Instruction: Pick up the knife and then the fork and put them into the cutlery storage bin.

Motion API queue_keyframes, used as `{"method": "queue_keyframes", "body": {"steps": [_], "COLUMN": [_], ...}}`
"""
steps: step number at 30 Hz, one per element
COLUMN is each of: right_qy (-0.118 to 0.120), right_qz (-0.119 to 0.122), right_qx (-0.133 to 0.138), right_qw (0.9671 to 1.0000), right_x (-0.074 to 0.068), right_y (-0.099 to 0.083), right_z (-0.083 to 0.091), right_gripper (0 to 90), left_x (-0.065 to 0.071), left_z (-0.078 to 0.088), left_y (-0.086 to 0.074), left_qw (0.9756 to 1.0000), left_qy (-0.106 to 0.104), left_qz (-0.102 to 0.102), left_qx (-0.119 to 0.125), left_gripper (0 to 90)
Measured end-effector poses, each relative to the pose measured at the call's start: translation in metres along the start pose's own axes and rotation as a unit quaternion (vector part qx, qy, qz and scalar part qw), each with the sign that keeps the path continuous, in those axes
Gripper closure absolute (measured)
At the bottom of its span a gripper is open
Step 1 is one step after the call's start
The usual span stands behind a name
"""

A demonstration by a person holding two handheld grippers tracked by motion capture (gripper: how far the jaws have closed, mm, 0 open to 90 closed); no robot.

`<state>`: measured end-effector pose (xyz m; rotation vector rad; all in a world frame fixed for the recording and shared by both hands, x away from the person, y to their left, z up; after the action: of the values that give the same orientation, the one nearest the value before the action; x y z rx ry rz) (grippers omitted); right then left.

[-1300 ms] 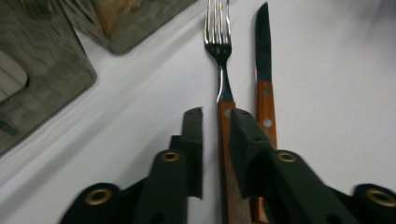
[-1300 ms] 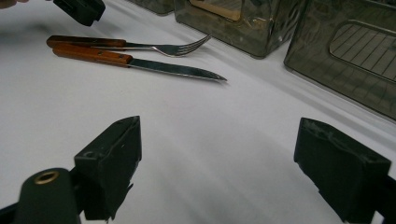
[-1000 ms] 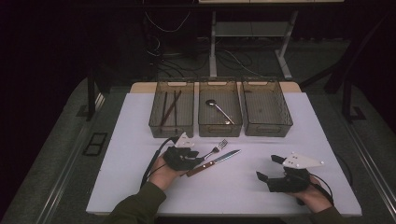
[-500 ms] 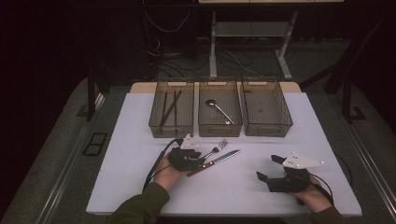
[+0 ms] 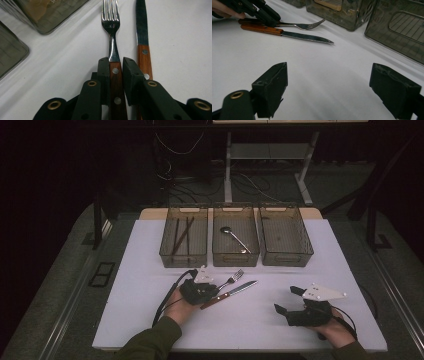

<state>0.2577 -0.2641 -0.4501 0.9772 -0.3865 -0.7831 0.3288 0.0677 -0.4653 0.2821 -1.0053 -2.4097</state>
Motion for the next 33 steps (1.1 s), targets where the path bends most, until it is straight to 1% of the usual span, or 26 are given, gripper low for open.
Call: {"method": "queue_keyframes", "body": {"steps": [3,5,8,13,14,16,17,19,22,25,26,27,29,30,33], "right_qy": [0.001,0.001,0.002,0.002,0.0,0.003,0.004,-0.001,-0.003,0.0,0.001,0.004,0.011,0.013,0.026], "right_qz": [0.0,0.0,-0.004,-0.017,-0.025,-0.037,-0.042,-0.042,-0.048,-0.056,-0.053,-0.051,-0.055,-0.058,-0.066], "right_qx": [0.0,0.0,0.0,0.003,0.004,0.012,0.011,0.011,0.006,0.014,0.017,0.021,0.021,0.022,0.019], "right_qw": [1.0,1.0,1.0,0.9999,0.9997,0.9992,0.9991,0.999,0.9988,0.9983,0.9984,0.9985,0.9982,0.998,0.9973], "right_x": [0.0,0.0,0.0,0.002,0.003,0.004,0.004,0.005,0.006,0.007,0.006,0.006,0.006,0.006,0.006], "right_y": [0.0,0.0,0.0,0.002,0.002,0.003,0.004,0.005,0.008,0.013,0.015,0.017,0.02,0.022,0.025], "right_z": [0.0,0.0,0.001,0.002,0.002,0.002,0.002,0.003,0.004,0.007,0.008,0.009,0.012,0.013,0.011], "right_gripper": [15.3,15.3,15.3,15.2,15.2,15.3,15.3,15.3,15.3,15.2,15.1,12.5,12.4,12.4,12.7], "left_x": [0.0,-0.001,-0.001,-0.002,-0.002,-0.003,-0.003,-0.002,0.002,0.007,0.009,0.011,0.015,0.017,0.023], "left_z": [0.0,0.0,0.001,0.002,0.003,0.007,0.009,0.016,0.025,0.033,0.034,0.036,0.037,0.037,0.037], "left_y": [0.0,0.0,0.001,0.002,0.003,0.005,0.006,0.009,0.012,0.015,0.016,0.017,0.019,0.02,0.022], "left_qw": [1.0,1.0,0.9999,0.9999,0.9999,0.9999,0.9999,0.9998,0.9996,0.9994,0.9992,0.9993,0.9991,0.999,0.9989], "left_qy": [0.001,-0.002,-0.001,-0.007,-0.009,-0.011,-0.009,-0.015,-0.02,-0.023,-0.023,-0.024,-0.029,-0.031,-0.036], "left_qz": [-0.004,-0.002,-0.013,-0.008,-0.005,-0.003,-0.006,0.003,0.008,0.01,0.012,0.01,0.005,0.007,0.001], "left_qx": [0.0,0.001,-0.001,-0.001,0.004,0.006,0.008,0.012,0.018,0.025,0.029,0.028,0.029,0.031,0.029], "left_gripper": [76.7,77.0,77.1,77.1,77.1,77.1,77.1,77.1,77.0,77.0,77.0,77.0,77.0,77.0,77.0]}}
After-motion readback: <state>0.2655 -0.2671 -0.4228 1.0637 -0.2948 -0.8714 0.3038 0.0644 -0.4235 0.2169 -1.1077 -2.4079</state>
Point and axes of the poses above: each handheld gripper's, and its own axes: z roughly backward along the jaws, y roughly out of its top, x roughly to its right, the point moved 2 cm from there along -z, roughly forward along the jaws
